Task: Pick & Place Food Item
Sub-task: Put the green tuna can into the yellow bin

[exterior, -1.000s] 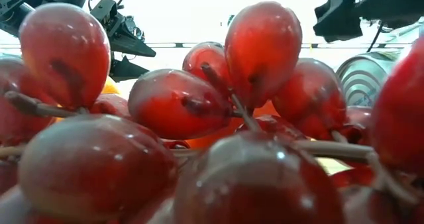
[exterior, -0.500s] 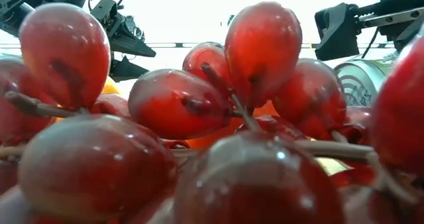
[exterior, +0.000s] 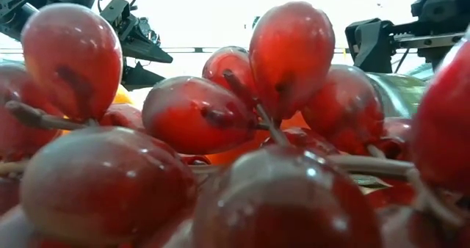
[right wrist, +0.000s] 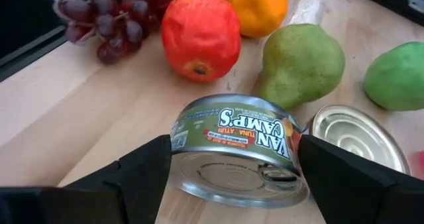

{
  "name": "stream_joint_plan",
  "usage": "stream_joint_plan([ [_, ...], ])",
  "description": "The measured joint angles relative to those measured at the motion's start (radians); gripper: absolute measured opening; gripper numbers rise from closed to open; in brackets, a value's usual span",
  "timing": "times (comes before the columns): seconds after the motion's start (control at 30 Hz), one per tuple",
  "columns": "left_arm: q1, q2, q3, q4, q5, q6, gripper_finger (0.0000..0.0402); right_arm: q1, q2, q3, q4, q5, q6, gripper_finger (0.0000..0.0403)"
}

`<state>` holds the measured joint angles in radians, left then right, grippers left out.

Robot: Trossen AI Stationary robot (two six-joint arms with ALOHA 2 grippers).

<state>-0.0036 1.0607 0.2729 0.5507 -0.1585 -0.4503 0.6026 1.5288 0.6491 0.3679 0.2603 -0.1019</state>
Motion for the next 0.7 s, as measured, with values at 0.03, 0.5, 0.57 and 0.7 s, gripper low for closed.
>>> stream_joint_plan([
  [0.03,0.000,0.000,0.000,0.000,0.000,0.000,0.0301,-0.001,0.005,0.001,0.008,0.002,-0.004,0.0309],
  [0.5,0.000,0.000,0.000,0.000,0.000,0.000,0.0301,-0.006,0.008,-0.001,-0.023,0.237,-0.015,0.0309],
  [0.57,0.000,0.000,0.000,0.000,0.000,0.000,0.0301,-0.006,0.008,-0.002,-0.024,0.240,-0.015,0.0309],
  [0.7,0.000,0.000,0.000,-0.001,0.000,0.000,0.0301,-0.006,0.007,-0.002,-0.022,0.241,-0.022,0.0309],
])
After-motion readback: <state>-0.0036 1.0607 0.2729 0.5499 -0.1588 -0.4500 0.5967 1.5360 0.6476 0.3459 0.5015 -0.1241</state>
